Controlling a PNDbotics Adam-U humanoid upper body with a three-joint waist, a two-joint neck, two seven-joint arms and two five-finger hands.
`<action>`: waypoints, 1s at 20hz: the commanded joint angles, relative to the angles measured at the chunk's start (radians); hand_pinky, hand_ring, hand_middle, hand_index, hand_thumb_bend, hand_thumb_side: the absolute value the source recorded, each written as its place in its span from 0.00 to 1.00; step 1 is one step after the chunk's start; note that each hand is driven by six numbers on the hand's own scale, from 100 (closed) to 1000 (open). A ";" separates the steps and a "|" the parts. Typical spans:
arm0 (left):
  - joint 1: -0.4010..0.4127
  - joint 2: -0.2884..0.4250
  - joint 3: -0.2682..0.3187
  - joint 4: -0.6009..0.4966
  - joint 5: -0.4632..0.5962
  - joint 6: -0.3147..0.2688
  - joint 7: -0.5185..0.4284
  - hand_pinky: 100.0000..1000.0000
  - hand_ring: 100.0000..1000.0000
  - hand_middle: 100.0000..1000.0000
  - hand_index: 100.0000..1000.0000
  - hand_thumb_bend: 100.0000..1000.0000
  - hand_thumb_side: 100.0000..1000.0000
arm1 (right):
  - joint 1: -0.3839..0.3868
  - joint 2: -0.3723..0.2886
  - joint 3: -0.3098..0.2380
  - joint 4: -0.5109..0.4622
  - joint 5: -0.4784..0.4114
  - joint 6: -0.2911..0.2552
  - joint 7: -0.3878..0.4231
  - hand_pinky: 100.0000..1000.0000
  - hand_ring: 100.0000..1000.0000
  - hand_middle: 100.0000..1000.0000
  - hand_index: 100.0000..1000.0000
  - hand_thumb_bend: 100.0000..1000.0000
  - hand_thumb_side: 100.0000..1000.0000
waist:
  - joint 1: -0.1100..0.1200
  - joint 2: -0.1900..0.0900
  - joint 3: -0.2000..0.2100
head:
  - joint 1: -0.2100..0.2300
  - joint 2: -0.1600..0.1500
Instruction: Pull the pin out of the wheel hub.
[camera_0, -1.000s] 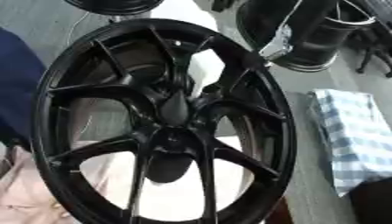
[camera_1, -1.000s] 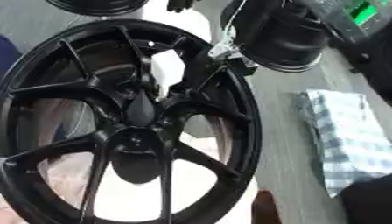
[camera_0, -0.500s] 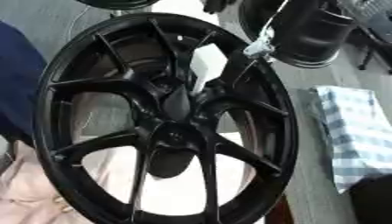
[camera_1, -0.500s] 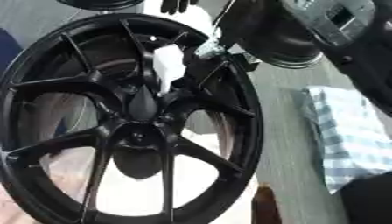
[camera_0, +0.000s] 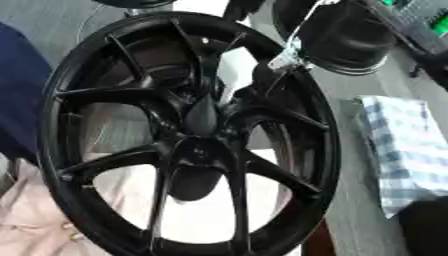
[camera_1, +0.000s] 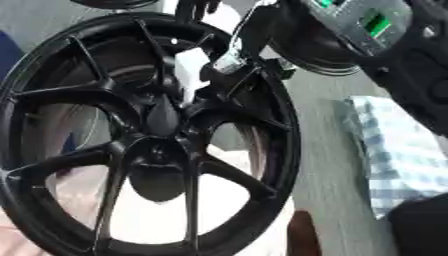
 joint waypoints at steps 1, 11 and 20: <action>-0.011 0.009 -0.001 -0.008 -0.001 -0.002 -0.004 0.55 0.52 0.43 0.65 0.00 0.90 | -0.017 -0.014 -0.007 -0.014 -0.008 -0.001 0.006 0.81 0.78 0.70 0.79 0.51 0.30 | 0.010 -0.019 0.002 | -0.003 0.003; -0.018 0.005 -0.004 -0.010 -0.001 -0.001 -0.008 0.55 0.52 0.43 0.65 0.00 0.90 | -0.011 0.006 0.011 0.014 0.020 -0.003 -0.019 0.80 0.76 0.68 0.77 0.49 0.26 | 0.009 -0.013 0.011 | -0.009 0.003; -0.024 0.002 -0.006 -0.012 -0.003 0.001 -0.011 0.55 0.52 0.43 0.65 0.00 0.89 | -0.001 0.016 0.021 0.039 0.030 -0.008 -0.026 0.79 0.75 0.66 0.75 0.48 0.22 | 0.010 -0.010 0.017 | -0.013 0.004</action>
